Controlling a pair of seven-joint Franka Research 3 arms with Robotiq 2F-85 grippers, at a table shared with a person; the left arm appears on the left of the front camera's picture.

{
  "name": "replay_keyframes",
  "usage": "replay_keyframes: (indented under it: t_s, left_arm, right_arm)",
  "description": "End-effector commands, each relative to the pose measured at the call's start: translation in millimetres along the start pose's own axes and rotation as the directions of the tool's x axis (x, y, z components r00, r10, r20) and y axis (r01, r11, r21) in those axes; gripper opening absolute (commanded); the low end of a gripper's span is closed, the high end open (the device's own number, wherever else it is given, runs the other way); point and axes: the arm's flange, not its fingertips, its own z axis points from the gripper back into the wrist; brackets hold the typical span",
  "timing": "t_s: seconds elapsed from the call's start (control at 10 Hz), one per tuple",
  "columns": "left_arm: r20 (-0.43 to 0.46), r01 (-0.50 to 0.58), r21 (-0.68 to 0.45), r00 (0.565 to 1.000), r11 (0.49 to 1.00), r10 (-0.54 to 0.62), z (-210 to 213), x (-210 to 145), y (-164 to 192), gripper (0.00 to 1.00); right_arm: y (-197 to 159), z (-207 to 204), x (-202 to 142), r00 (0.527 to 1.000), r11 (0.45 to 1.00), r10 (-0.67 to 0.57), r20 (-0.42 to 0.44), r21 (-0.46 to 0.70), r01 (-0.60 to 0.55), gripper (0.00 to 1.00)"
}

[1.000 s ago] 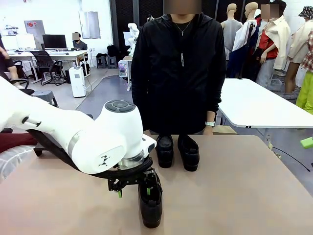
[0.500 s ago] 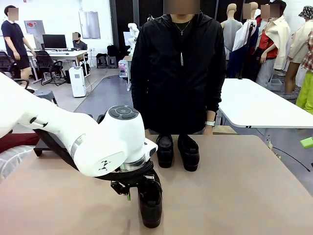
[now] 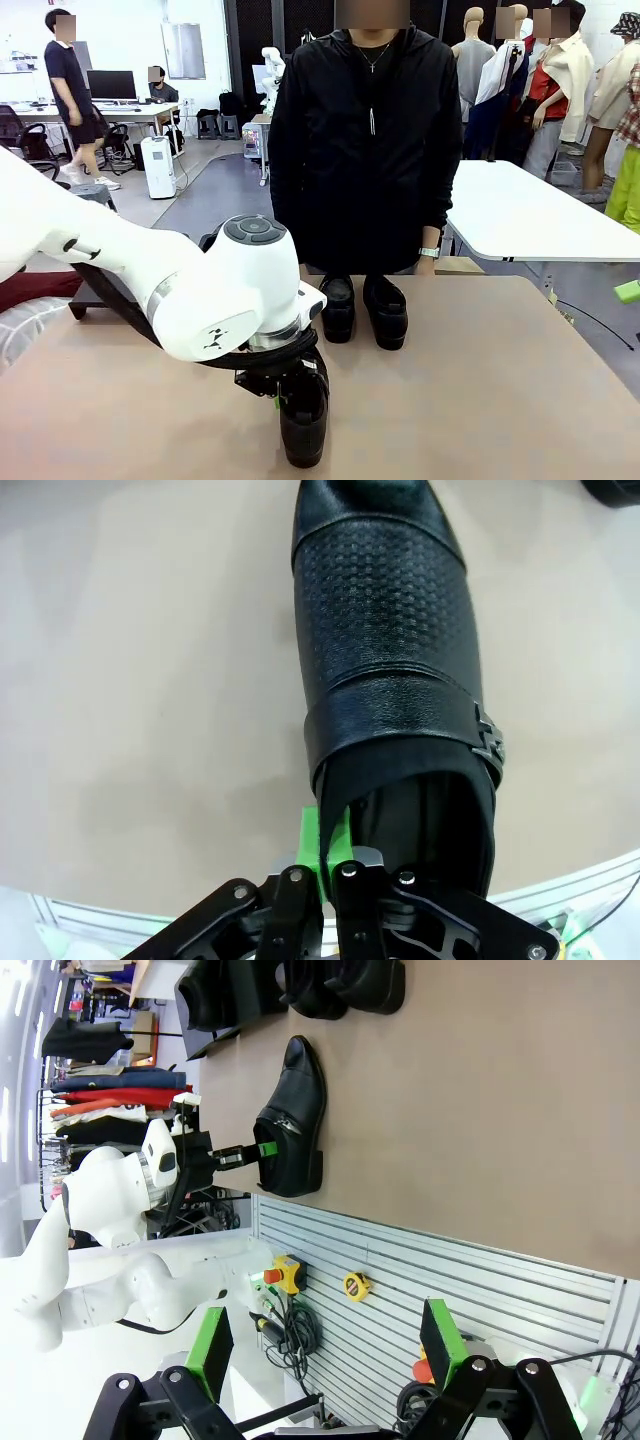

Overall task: Organize the shoes by placing them on the stand.
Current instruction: Place the Shoe from the middle of the table onto the Shoes Stand.

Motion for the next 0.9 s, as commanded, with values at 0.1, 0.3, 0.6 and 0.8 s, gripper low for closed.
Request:
replay_keyframes:
  t_s: [0.1, 0.3, 0.6, 0.8]
  left_arm:
    - [0.072, 0.071, -0.016, 0.995, 0.997, -0.07, 30.8, -5.8, 1.2, 0.0]
    - [0.11, 0.265, -0.024, 0.959, 0.964, -0.261, 77.7, -33.4, 7.2, 0.0]
    - [0.402, 0.168, 0.007, 0.902, 0.986, -0.157, 149.5, -72.0, 49.9, 0.0]
    - [0.566, 0.08, -0.074, 0.824, 0.994, -0.024, 156.4, -52.7, 75.7, 0.0]
  right_arm:
    - [-0.6, 3.1, -1.7, 1.0, 1.0, 0.02, -0.005, -0.001, -0.02, 1.0]
    - [-0.6, 3.1, -1.7, 1.0, 1.0, 0.02, -0.005, -0.001, -0.02, 1.0]
    - [-0.6, 3.1, -1.7, 1.0, 1.0, 0.02, -0.005, -0.001, -0.02, 1.0]
    - [-0.6, 3.1, -1.7, 1.0, 1.0, 0.02, -0.005, -0.001, -0.02, 1.0]
